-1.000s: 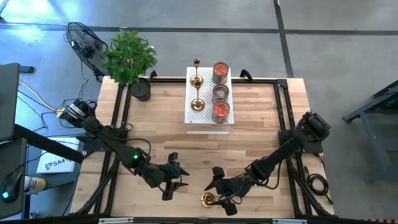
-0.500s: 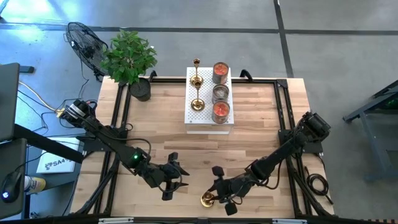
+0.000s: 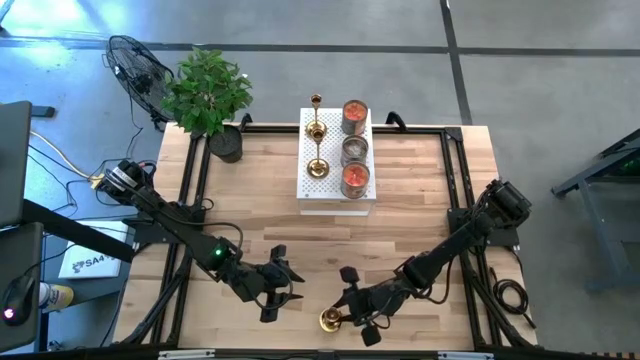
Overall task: Pick & Place candle stick holders
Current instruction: Put the gold candle holder on the shelf
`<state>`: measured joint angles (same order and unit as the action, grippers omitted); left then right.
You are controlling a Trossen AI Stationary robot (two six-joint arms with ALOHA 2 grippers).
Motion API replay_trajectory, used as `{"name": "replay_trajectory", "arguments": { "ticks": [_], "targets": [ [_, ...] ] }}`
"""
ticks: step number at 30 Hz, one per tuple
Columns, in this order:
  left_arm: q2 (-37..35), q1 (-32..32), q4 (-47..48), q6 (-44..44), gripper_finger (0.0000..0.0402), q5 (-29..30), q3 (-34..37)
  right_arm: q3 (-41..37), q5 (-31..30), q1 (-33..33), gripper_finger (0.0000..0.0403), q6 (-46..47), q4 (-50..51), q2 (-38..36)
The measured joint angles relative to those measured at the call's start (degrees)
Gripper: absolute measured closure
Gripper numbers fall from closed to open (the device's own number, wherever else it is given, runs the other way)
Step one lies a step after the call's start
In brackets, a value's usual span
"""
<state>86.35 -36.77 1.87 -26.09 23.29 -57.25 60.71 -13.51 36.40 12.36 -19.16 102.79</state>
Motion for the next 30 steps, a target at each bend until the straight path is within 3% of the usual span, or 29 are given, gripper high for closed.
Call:
{"name": "replay_trajectory", "arguments": {
  "ticks": [5,13,21,30],
  "targets": [
    [0.0,0.0,0.0,0.0,0.022,0.0,0.0,0.1,0.0,0.1,0.0317,-2.2,-2.3,0.0],
    [0.0,0.0,-0.6,0.3,0.022,-0.6,0.0,6.6,0.0,0.1,0.0317,-9.4,3.0,-0.1],
    [0.0,0.0,-6.7,10.6,0.022,-10.3,0.0,14.6,-2.8,0.1,0.0317,-17.0,9.6,-0.2],
    [0.0,0.0,-13.1,19.6,0.022,-13.5,0.0,16.8,-1.4,-1.6,0.0317,-18.8,11.3,-0.2]
  ]
}}
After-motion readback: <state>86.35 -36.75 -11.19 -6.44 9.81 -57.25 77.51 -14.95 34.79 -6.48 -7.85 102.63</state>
